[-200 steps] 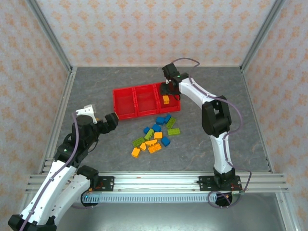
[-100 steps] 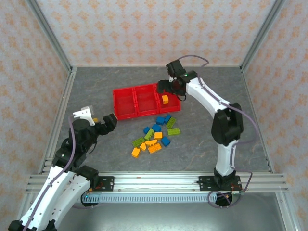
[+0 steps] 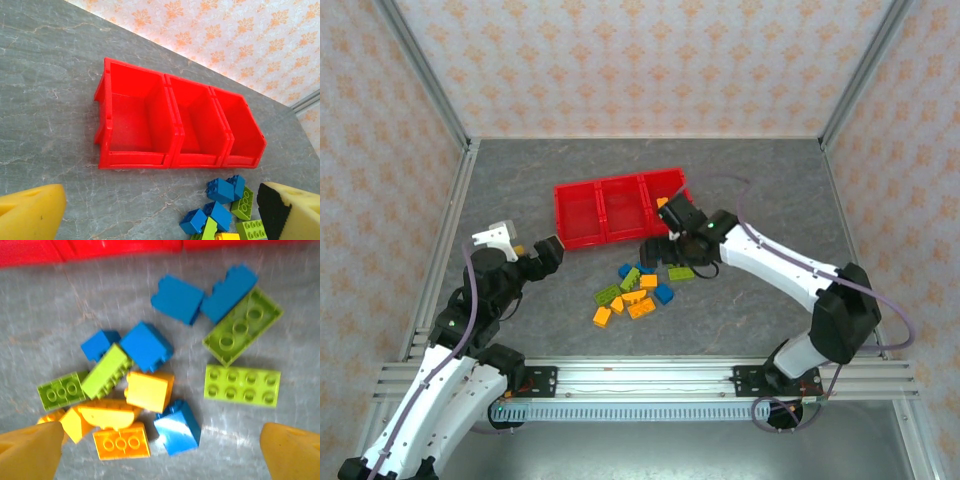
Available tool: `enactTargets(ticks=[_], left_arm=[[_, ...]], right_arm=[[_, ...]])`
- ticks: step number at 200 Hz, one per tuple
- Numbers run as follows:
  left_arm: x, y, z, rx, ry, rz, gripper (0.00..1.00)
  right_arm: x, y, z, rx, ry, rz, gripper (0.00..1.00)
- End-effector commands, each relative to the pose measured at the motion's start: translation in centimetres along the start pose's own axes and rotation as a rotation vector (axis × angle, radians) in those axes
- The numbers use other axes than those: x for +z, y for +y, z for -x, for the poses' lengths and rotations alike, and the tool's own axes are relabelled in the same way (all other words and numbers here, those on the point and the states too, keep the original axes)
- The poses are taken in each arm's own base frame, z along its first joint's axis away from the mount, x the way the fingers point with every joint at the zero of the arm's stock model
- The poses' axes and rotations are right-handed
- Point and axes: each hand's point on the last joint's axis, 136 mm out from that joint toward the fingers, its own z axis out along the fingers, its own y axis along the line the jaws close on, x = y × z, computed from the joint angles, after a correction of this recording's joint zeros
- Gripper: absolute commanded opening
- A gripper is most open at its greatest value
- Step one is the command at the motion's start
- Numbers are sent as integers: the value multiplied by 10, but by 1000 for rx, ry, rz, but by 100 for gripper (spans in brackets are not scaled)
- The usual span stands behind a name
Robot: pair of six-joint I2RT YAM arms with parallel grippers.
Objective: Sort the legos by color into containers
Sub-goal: Pick up the lego from the center of the table.
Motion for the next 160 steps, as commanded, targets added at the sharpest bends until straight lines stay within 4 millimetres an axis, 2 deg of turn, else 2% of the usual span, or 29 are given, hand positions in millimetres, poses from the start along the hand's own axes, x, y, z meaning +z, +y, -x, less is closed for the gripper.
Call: enactTargets(ticks=[1, 33, 60, 84, 102, 160], left_arm=[[1, -5, 0, -9, -3, -24, 99], [0, -5, -1, -5, 8, -25, 99], [-4, -5, 2, -8, 1, -16, 99], [-11, -3, 8, -12, -25, -5, 99], [-15, -3, 11, -9, -41, -8, 99], [-13, -2, 8, 0, -25, -5, 99]], right_arm=[[-4, 10, -8, 37, -24, 47, 97], [9, 15, -10, 56, -5, 35, 89], [28, 7, -10, 92, 16, -65, 90], [41, 16, -10, 87, 12, -81, 90], [49, 21, -10, 88, 24, -67, 87], [73, 17, -6, 63, 51, -137, 79]])
